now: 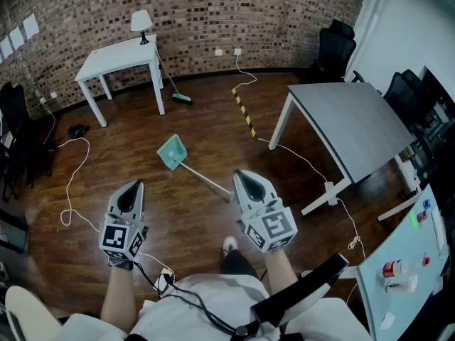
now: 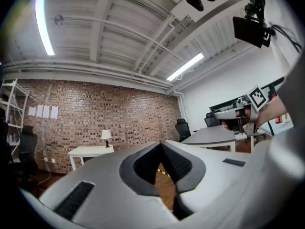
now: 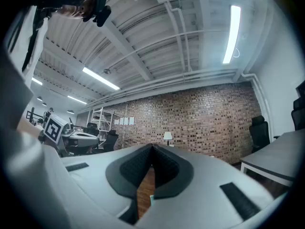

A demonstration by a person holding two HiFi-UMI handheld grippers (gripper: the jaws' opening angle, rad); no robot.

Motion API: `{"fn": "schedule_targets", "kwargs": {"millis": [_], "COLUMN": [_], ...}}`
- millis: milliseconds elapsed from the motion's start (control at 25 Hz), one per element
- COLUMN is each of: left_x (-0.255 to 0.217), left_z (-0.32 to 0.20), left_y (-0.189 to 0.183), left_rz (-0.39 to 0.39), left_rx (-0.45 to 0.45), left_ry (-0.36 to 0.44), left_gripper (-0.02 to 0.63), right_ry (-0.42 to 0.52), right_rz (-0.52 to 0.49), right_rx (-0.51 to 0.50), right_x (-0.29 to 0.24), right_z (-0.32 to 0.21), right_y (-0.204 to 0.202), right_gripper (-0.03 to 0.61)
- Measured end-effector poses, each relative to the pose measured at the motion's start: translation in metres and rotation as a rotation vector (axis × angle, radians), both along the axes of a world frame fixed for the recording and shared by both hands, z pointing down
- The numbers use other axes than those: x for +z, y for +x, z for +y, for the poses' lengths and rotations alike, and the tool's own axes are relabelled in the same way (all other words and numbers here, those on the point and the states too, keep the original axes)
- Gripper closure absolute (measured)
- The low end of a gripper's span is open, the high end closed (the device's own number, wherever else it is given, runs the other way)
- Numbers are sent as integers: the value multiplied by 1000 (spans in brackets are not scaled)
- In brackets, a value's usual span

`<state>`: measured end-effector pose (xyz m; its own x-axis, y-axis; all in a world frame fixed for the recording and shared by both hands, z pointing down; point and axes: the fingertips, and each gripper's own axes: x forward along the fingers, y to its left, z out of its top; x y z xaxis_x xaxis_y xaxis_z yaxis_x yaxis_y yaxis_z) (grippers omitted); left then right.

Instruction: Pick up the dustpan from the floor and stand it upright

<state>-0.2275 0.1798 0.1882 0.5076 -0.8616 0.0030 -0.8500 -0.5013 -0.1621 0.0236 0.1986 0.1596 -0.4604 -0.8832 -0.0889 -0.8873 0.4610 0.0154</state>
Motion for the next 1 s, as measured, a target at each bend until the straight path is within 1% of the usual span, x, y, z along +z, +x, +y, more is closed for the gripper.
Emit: {"fn": "schedule_targets", "kwargs": {"millis": [120, 280, 480, 640, 760, 800, 840, 920, 960, 1000], "left_x": [6, 11, 12, 0, -5, -2, 2, 15, 22, 29], "left_z": [-34, -87, -185, -268, -317, -330, -340, -354, -361, -366], "left_y": [-1, 15, 33, 47, 53, 55, 57, 63, 66, 69], "left_rz": [-6, -26, -47, -54, -61, -81, -124, -260, -312, -336], "left_rx": [-1, 10, -10, -45, -64, -62, -57, -36, -24, -11], "left_ry": [-7, -11, -8, 2, 7, 8, 7, 0, -6, -20], "left_gripper": [598, 598, 598, 598, 598, 598, 598, 598, 598, 598], "right_ry": [19, 46, 56, 71, 77, 72, 66, 56, 52, 45], "right_rz": [-17, -10, -9, -7, 4, 9, 13, 10, 6, 4], "right_rx": [14, 2, -24, -41, -39, -36, -33, -32, -32, -30], "right_x": [1, 6, 10, 0, -4, -3, -1, 5, 8, 14], "right_z": [-33, -88, -192, -276, -327, -341, -353, -368, -373, -378], "right_y": [1, 6, 23, 46, 62, 65, 65, 63, 61, 58], "right_gripper": [597, 597, 598, 597, 598, 598, 598, 598, 597, 597]}}
